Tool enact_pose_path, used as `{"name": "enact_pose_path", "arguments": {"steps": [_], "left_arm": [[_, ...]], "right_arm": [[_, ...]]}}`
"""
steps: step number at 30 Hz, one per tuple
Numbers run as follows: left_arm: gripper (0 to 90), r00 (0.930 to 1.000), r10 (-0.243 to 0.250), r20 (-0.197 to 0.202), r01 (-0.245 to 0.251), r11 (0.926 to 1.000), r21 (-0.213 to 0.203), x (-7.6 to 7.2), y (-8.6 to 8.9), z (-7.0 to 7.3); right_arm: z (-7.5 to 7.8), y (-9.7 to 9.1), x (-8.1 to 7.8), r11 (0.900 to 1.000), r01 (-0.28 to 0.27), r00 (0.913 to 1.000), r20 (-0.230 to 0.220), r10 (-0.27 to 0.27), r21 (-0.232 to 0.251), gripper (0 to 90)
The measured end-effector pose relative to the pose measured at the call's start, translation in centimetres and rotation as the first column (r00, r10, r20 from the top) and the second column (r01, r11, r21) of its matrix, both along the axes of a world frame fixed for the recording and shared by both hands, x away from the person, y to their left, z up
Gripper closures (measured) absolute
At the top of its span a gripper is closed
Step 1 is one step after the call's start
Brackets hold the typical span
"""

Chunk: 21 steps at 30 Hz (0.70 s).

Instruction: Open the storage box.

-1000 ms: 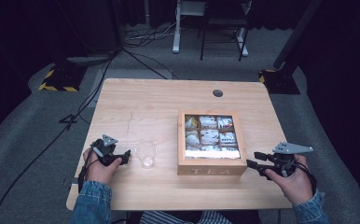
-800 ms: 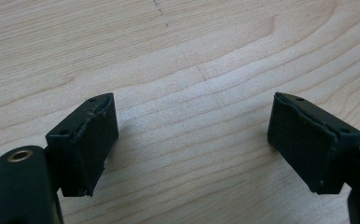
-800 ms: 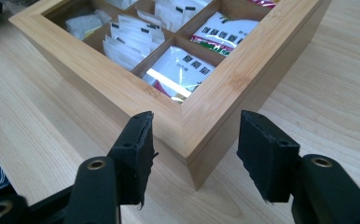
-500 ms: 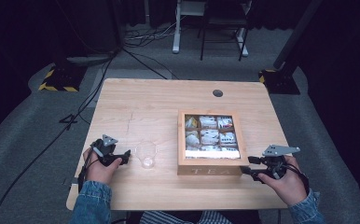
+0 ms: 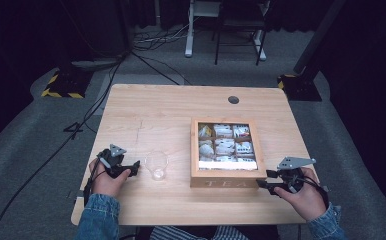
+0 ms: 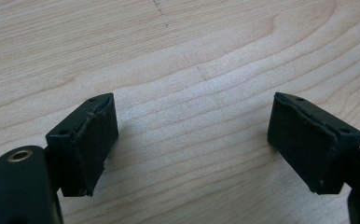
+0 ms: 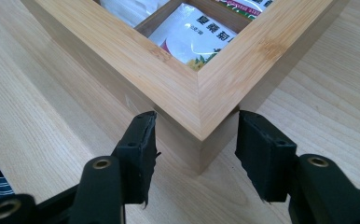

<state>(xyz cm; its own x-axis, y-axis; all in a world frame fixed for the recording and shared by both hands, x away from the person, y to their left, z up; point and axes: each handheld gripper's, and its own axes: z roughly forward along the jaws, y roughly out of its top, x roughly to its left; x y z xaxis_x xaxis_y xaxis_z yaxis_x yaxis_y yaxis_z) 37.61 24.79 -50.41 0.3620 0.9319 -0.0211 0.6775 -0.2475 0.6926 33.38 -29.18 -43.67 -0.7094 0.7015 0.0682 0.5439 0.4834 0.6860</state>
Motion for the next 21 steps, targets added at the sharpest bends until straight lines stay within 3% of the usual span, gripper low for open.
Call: {"name": "enact_pose_path", "arguments": {"steps": [21], "left_arm": [[16.6, 1.0, 0.001, -0.001, -0.001, 1.0, -0.001, -0.01, -0.01, 0.0]], "right_arm": [[0.93, -0.02, -0.38, 0.9992, -0.004, 0.9998, 0.019, 0.005, -0.039, 61.6]]}}
